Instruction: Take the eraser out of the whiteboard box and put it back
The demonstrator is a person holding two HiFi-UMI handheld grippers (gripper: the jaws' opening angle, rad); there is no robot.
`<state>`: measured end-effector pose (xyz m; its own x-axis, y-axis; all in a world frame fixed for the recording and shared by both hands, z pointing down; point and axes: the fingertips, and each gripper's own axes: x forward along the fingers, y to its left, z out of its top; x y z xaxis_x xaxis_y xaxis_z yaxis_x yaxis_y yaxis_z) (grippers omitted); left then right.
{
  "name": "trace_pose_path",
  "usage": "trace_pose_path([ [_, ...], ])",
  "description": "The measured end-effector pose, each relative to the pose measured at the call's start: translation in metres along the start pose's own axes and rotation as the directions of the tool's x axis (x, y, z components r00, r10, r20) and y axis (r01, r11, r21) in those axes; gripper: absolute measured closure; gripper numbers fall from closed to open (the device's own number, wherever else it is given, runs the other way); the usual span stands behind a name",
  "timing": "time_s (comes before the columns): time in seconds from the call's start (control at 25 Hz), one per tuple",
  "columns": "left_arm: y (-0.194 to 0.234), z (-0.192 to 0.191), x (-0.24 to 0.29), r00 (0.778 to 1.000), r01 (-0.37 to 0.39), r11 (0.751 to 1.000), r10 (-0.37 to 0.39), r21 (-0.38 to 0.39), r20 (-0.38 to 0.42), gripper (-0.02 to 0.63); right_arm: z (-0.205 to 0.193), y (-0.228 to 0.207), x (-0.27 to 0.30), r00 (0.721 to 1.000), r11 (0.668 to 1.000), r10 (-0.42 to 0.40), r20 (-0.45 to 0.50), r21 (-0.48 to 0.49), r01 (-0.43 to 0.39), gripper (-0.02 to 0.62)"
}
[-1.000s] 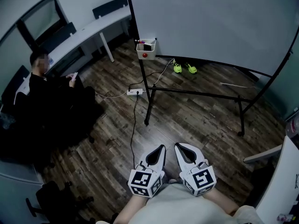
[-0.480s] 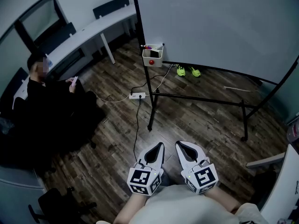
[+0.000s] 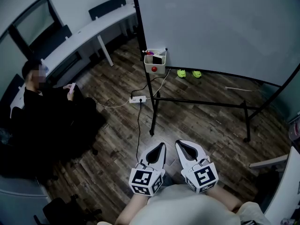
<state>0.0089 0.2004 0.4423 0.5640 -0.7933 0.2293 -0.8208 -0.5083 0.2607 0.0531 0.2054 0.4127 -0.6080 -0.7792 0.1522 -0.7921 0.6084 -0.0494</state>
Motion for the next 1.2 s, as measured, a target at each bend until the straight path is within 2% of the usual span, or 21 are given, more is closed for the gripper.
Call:
trace_pose_path([
  [0.4,0.044,0.029,0.027,0.999,0.052,0.999,-0.052,0.014,-0.007,0.606,0.022,-0.007,0.059,0.999,0.999,-0.041,0.012,-0.003,0.041,0.592],
  [1.2,0.132,0.069,0.053,0.995,0.095,0.995,-0.096,0.015,0.003,0.606,0.04,-0.004,0.152,0.995,0.996,-0.094,0.012,-0.006,0.094,0.592],
])
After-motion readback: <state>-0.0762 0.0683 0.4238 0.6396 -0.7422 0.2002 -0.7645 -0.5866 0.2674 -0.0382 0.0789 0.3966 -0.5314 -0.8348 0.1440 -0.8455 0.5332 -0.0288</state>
